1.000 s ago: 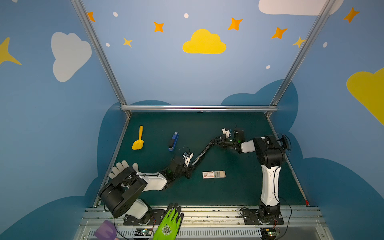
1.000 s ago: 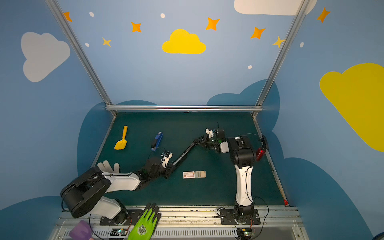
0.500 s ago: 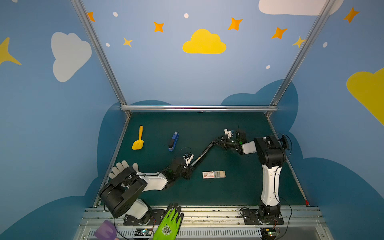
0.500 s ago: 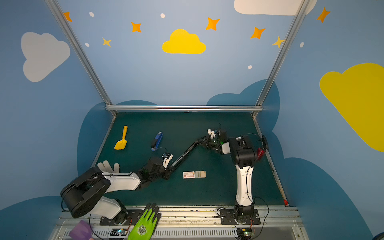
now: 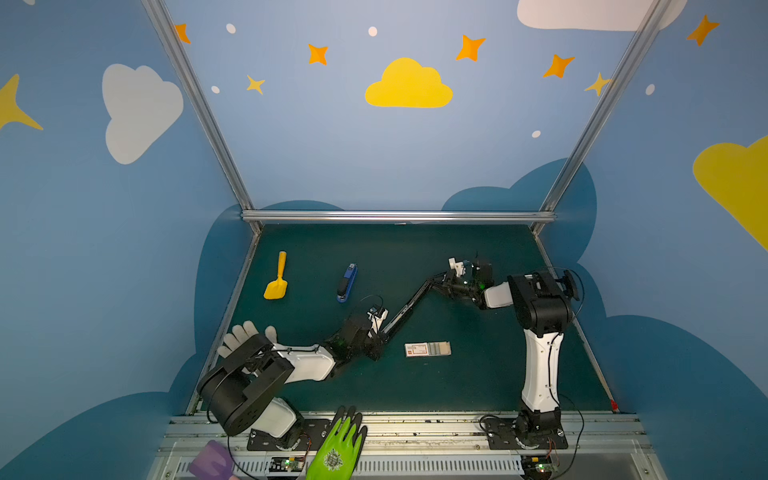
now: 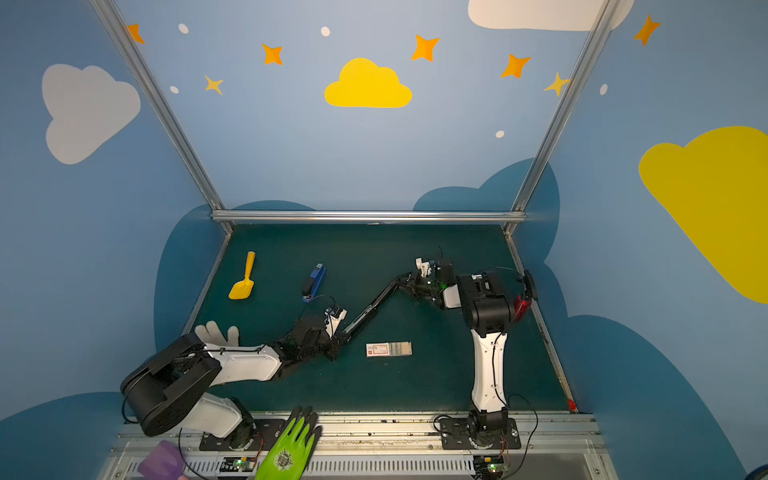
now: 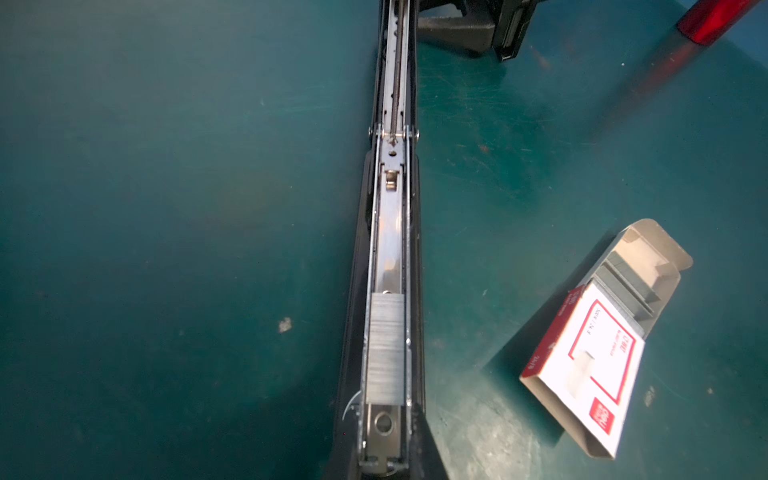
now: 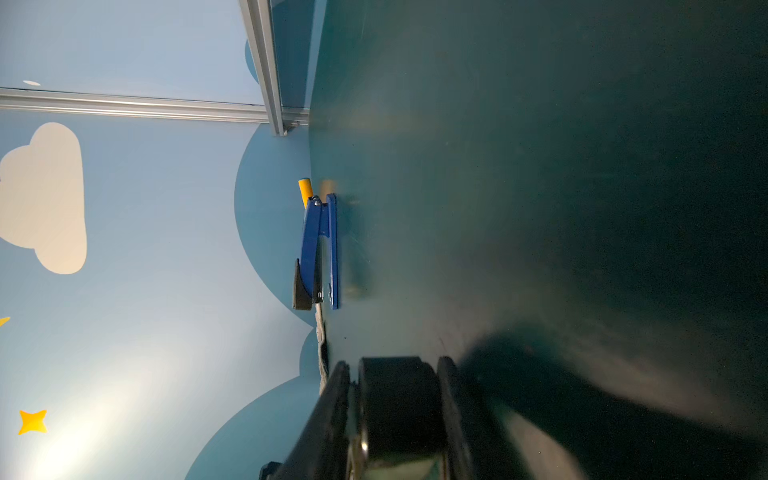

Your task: Load the staples into the stapler

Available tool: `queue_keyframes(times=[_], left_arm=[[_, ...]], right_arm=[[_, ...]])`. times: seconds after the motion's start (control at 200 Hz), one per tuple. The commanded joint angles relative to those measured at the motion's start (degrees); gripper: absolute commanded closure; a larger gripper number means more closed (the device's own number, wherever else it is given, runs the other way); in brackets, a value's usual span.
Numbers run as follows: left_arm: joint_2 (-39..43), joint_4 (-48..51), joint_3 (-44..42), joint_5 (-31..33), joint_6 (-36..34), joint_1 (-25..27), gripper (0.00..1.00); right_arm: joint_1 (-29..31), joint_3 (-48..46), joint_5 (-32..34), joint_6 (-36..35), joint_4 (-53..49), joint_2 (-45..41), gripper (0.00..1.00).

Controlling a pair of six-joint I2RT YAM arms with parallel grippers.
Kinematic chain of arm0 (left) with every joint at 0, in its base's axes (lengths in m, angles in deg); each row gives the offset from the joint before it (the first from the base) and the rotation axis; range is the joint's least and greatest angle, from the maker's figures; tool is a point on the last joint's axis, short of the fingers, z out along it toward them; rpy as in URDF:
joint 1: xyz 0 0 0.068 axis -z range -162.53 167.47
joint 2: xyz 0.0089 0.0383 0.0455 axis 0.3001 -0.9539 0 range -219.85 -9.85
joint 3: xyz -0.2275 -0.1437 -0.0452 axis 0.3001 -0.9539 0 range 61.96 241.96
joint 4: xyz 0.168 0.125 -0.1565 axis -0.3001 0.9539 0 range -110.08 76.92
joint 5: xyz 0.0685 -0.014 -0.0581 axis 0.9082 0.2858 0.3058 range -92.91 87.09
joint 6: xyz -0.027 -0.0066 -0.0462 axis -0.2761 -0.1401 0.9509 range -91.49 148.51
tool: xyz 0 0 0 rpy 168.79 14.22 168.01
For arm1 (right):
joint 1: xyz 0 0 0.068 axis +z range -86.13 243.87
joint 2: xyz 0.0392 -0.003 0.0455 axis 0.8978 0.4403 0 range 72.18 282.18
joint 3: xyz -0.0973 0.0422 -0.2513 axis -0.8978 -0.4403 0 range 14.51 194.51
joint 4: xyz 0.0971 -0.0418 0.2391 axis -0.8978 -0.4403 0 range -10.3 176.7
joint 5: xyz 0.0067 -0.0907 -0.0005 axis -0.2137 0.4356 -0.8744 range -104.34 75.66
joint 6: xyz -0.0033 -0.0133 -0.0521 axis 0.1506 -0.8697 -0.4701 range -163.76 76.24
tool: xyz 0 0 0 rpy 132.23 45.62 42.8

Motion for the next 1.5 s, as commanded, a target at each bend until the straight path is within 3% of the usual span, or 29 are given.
queue_keyframes(times=[0.0,0.376,0.796,1.172,1.497], left_arm=[[0.9,-2.7,0.4,0.4,0.4,0.1,0.96],[1.5,-3.9,4.7,2.2,-2.3,0.0,0.96],[0.3,-5.5,6.6,1.3,-3.8,0.0,0.96],[0.7,-5.4,8.9,1.8,-4.0,0.1,0.96],[1.5,-5.0,10.2,1.6,-4.0,0.1,0.96]], right_arm=[[0.5,-1.1,1.8,-5.6,-5.5,-4.9,0.89],[8.7,1.5,12.6,-22.5,-26.6,-17.9,0.89],[20.9,6.3,25.7,-34.3,-42.3,-26.2,0.87],[27.9,7.9,31.5,-37.1,-46.3,-28.7,0.81],[31.1,6.8,33.4,-35.2,-46.0,-30.5,0.78]])
